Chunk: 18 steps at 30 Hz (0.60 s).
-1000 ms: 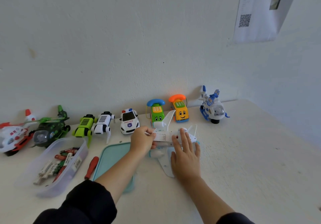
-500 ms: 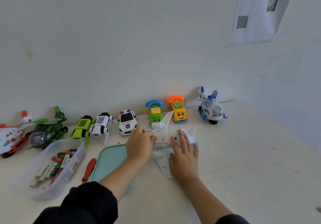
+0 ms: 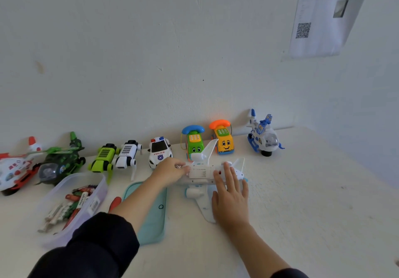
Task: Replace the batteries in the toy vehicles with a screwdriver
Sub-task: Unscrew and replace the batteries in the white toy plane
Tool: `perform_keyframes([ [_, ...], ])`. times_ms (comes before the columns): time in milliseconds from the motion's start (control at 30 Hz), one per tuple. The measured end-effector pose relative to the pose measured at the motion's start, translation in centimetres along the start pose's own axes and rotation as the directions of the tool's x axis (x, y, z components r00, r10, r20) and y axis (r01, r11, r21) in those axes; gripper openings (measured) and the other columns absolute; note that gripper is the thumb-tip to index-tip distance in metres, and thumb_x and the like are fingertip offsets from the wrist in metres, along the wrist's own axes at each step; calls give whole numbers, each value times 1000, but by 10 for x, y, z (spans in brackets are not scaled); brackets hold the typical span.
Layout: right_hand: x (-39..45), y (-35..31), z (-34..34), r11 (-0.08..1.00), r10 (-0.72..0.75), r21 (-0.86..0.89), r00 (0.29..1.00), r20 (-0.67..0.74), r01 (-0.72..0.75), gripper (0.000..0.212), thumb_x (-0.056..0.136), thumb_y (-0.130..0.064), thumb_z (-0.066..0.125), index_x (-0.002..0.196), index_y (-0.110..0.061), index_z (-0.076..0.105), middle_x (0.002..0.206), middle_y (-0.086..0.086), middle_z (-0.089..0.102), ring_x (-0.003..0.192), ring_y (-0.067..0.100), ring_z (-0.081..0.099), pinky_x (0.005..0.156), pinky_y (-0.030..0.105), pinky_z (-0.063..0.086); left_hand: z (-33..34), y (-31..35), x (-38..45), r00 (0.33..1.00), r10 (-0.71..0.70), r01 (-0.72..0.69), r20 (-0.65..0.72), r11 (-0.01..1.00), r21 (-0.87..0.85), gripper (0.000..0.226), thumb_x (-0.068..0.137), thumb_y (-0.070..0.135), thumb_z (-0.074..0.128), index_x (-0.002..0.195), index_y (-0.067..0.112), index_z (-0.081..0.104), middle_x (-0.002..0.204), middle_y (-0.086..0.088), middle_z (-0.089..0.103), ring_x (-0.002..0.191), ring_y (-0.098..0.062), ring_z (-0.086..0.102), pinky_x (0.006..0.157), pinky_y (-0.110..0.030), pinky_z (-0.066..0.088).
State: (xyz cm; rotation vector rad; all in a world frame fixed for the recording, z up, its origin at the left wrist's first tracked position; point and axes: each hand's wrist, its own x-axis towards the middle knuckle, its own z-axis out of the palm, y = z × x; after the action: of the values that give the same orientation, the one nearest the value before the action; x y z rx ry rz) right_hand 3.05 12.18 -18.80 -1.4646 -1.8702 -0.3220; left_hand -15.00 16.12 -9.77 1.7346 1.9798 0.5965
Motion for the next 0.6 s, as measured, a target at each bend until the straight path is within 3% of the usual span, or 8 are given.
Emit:
perform_keyframes([
  [67,1,1,0,1000,-1,4,1000,-10,1,66,62,-15,76,124,-16,55,145,11,34,132,26,30,91,57,43,-5,-3,2,999,-2,5,50,998,-58,41,86,30,67,123,14,62,124,-5,61,114,-18,55,93,-24,40],
  [200,0,-1,0,1000,1,-13,1000,-26,-1,52,71,-19,52,123,-18,51,145,9,32,131,26,31,90,57,44,-1,-2,3,1000,0,-1,9,999,40,36,85,28,68,119,17,62,121,-4,61,111,-19,56,93,-27,43],
  [367,0,0,0,1000,-8,-20,1000,-10,8,68,61,-15,79,124,-16,52,145,11,34,131,27,30,90,58,43,4,3,-7,997,36,-18,-63,963,269,31,91,37,56,119,25,58,115,0,61,108,-22,55,94,-38,45],
  [533,0,-1,-1,999,-4,-35,1000,-5,4,66,61,-14,80,123,-15,55,144,10,33,131,27,30,90,58,43,-4,-4,-2,999,9,-14,44,992,125,42,86,40,62,125,23,60,124,-1,62,114,-20,56,100,-39,44],
  [600,1,-1,-2,1000,5,-29,1000,4,-5,69,59,-14,82,122,-15,55,144,10,33,131,27,31,89,59,43,-7,-3,-1,999,12,-18,50,994,111,32,88,36,60,116,22,66,117,-1,65,111,-20,58,98,-36,45],
])
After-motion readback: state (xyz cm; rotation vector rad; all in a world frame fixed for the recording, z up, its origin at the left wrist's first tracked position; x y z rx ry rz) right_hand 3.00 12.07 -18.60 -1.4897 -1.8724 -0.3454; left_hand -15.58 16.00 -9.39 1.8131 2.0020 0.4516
